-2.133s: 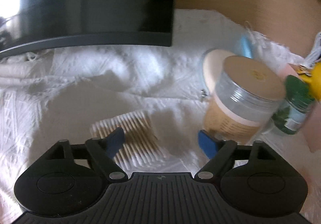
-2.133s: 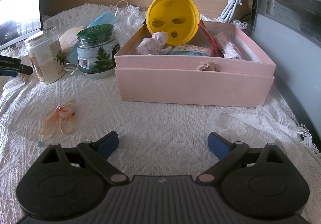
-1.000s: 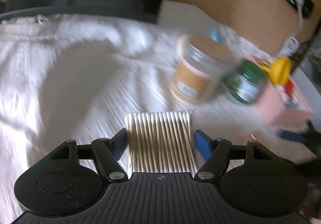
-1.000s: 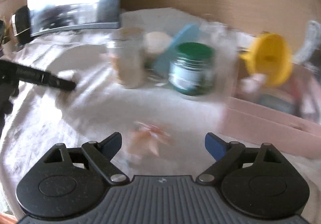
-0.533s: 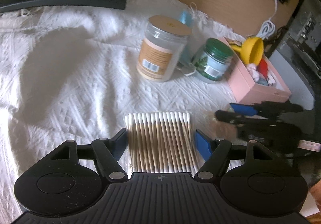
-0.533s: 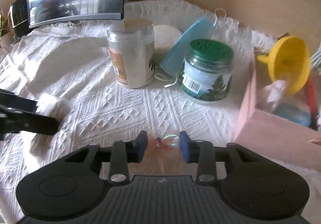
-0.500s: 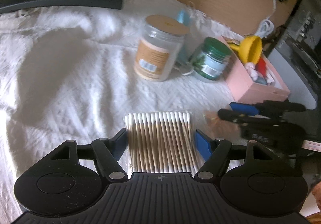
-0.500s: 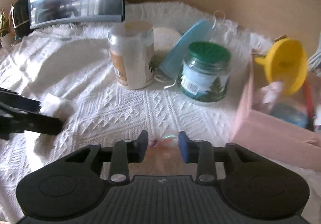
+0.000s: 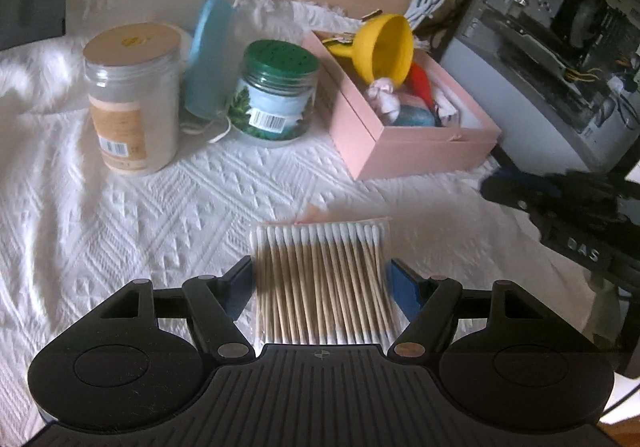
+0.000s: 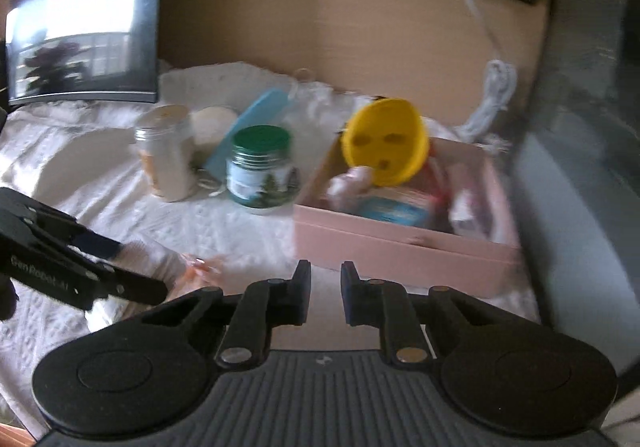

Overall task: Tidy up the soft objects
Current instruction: 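Grasp the pink ribbon bow with right gripper while left holds the swab bundle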

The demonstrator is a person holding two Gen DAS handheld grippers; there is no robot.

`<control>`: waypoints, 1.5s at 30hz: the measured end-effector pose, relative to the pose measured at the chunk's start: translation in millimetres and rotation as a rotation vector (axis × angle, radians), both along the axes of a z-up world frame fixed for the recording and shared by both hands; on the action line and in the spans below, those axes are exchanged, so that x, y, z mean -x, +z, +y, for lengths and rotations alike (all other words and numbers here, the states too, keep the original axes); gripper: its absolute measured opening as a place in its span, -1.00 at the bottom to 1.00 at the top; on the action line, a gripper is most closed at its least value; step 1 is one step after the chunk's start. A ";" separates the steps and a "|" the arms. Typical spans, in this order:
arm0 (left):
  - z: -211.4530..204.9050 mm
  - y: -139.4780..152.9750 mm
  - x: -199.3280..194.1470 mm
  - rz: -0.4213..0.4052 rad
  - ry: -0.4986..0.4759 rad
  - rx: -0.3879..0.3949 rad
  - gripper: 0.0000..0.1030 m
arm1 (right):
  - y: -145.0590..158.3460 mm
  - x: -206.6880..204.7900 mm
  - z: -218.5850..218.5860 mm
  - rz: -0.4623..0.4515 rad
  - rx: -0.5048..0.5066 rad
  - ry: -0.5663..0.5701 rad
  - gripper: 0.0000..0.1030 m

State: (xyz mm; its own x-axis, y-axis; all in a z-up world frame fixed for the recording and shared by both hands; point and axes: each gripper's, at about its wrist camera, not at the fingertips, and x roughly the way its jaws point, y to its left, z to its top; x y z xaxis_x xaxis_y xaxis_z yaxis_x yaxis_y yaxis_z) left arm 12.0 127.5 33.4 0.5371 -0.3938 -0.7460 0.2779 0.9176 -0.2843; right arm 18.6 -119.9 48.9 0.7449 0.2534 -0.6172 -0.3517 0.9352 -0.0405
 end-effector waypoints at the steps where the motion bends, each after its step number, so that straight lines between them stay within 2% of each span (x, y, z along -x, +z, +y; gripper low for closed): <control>1: 0.5 -0.1 0.4 0.000 0.011 -0.007 0.48 | -0.4 2.4 -4.4 0.003 -0.003 -0.005 -0.69; 6: 19.1 -1.8 0.7 0.020 0.088 -0.015 0.48 | -7.0 5.5 2.7 0.020 -0.016 0.013 -0.69; 12: 50.8 -3.0 7.5 0.036 0.187 -0.008 0.48 | -12.4 1.6 32.1 0.058 -0.027 0.115 -0.65; 14: 61.3 -3.5 10.4 0.042 0.220 -0.006 0.48 | -19.0 -6.8 44.6 0.088 -0.036 0.141 -0.41; 15: 65.7 -3.4 11.1 0.045 0.233 -0.006 0.48 | -23.4 -11.6 51.7 0.107 -0.039 0.149 -0.15; 16: 69.9 -3.6 12.4 0.049 0.246 -0.007 0.48 | -28.2 -16.9 58.9 0.126 -0.043 0.149 0.01; 17: 74.1 -3.4 14.3 0.053 0.257 -0.008 0.48 | -33.1 -21.9 65.5 0.143 -0.053 0.153 0.04; 22: 86.5 -2.5 26.5 0.058 0.289 -0.004 0.48 | -53.3 -41.8 98.9 0.195 -0.074 0.173 0.04; 28: 98.2 0.0 39.0 0.061 0.326 0.001 0.48 | -69.1 -45.8 120.6 0.146 -0.023 0.202 0.03; 29: 99.4 0.1 40.6 0.061 0.329 0.001 0.48 | -68.0 -45.3 120.3 0.152 -0.023 0.210 -0.03; 30: 100.2 0.0 41.6 0.061 0.330 0.002 0.48 | -65.6 -43.5 117.8 0.156 -0.023 0.220 -0.31; 33: 98.5 -2.2 41.9 0.068 0.325 0.007 0.48 | -56.9 -35.3 110.4 0.142 -0.009 0.239 -0.38; 39: 78.1 -4.6 33.0 0.075 0.247 0.013 0.48 | -29.0 -16.1 82.1 0.085 -0.032 0.208 -0.38; 45: 25.2 -1.8 19.6 0.082 0.070 0.022 0.48 | 4.1 7.5 29.2 0.023 -0.021 0.131 -0.38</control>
State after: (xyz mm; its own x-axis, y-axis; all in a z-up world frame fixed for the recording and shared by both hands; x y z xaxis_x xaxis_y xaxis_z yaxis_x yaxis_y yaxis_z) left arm -7.6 152.7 31.7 0.5010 -0.3740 -0.7805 0.1882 0.9273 -0.3235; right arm 11.1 -90.7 53.1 0.6899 0.3608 -0.6276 -0.4718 0.8816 -0.0119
